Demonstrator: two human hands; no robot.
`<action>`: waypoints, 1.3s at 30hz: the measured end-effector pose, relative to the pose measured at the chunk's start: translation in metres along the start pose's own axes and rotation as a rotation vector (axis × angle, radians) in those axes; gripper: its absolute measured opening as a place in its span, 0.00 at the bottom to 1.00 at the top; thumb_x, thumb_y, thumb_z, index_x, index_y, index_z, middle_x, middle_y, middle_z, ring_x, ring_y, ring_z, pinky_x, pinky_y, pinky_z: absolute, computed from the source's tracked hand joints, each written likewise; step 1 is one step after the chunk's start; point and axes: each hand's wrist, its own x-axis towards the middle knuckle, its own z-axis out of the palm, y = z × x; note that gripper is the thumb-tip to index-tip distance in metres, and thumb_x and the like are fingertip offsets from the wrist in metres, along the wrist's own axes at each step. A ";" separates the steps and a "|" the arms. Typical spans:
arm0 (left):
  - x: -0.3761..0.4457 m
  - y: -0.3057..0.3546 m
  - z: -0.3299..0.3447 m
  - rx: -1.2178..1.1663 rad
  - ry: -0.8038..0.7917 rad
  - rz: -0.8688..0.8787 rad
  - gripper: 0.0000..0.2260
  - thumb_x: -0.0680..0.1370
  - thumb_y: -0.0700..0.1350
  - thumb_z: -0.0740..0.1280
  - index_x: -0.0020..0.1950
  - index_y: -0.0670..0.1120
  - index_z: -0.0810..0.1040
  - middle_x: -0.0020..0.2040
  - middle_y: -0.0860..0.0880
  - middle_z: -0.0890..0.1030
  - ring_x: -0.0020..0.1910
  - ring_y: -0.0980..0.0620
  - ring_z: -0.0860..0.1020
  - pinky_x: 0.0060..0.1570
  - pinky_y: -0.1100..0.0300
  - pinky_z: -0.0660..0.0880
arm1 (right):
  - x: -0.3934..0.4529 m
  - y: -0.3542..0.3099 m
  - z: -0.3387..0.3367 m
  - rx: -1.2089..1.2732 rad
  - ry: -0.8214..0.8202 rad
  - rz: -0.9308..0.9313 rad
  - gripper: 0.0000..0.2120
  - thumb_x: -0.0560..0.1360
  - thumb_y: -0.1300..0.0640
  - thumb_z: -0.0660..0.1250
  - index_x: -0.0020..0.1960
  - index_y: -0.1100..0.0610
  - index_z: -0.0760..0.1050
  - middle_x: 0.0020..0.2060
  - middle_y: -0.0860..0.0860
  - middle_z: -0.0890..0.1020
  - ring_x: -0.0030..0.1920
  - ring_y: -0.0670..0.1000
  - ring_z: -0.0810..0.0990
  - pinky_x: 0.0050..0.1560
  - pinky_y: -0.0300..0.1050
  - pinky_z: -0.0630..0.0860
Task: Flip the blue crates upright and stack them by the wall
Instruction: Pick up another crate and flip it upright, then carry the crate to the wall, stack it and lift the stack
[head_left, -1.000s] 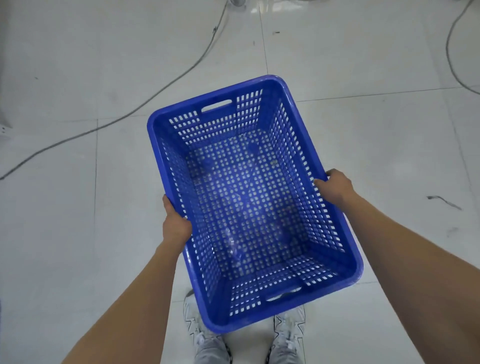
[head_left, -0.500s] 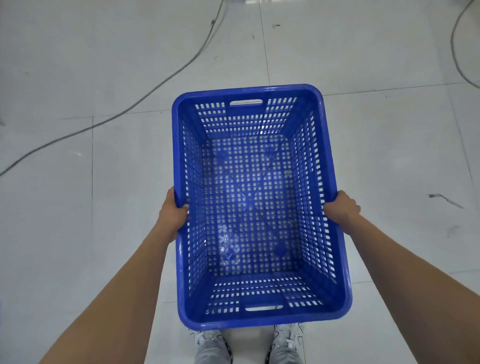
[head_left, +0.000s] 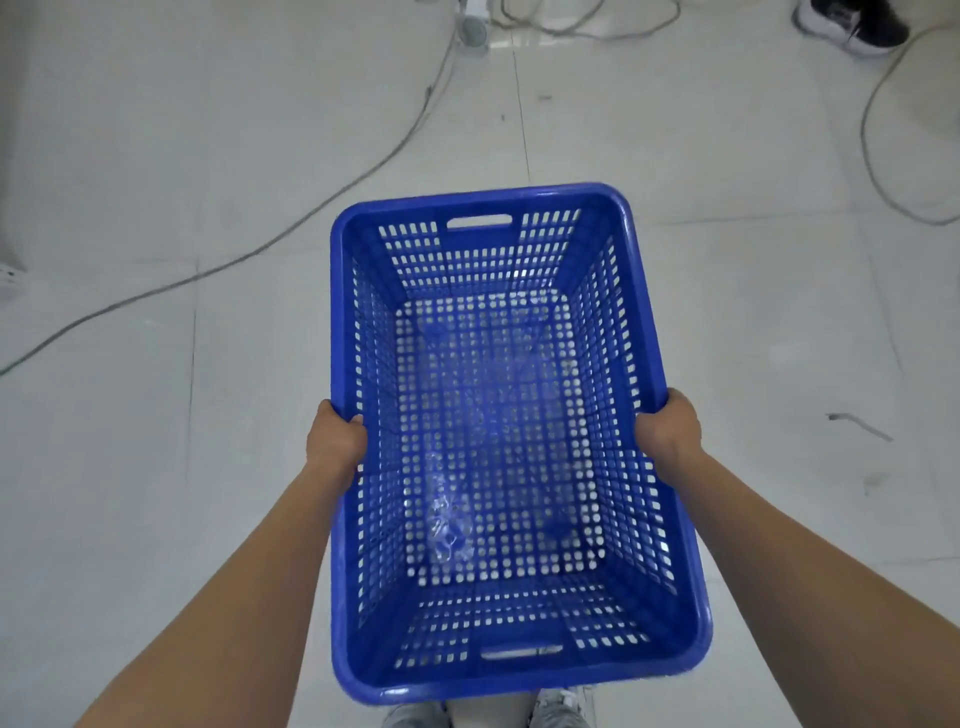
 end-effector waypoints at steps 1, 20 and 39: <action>-0.015 0.009 -0.015 -0.020 0.000 -0.007 0.11 0.81 0.41 0.61 0.64 0.44 0.70 0.55 0.46 0.77 0.50 0.43 0.77 0.47 0.50 0.74 | -0.015 -0.014 -0.012 -0.002 -0.007 -0.010 0.13 0.72 0.66 0.61 0.54 0.54 0.71 0.44 0.51 0.79 0.38 0.51 0.78 0.31 0.41 0.72; -0.524 0.125 -0.300 -0.456 0.477 -0.042 0.11 0.75 0.36 0.65 0.55 0.43 0.70 0.46 0.45 0.78 0.40 0.47 0.78 0.41 0.51 0.79 | -0.333 -0.252 -0.278 -0.273 -0.233 -0.798 0.15 0.78 0.50 0.64 0.45 0.64 0.73 0.39 0.57 0.80 0.39 0.58 0.77 0.39 0.48 0.73; -0.858 -0.038 -0.204 -1.049 1.037 -0.163 0.07 0.83 0.38 0.57 0.60 0.44 0.70 0.50 0.45 0.78 0.43 0.48 0.77 0.36 0.57 0.73 | -0.540 -0.206 -0.351 -0.475 -0.474 -1.515 0.15 0.79 0.49 0.62 0.43 0.62 0.71 0.38 0.55 0.77 0.36 0.55 0.74 0.35 0.46 0.66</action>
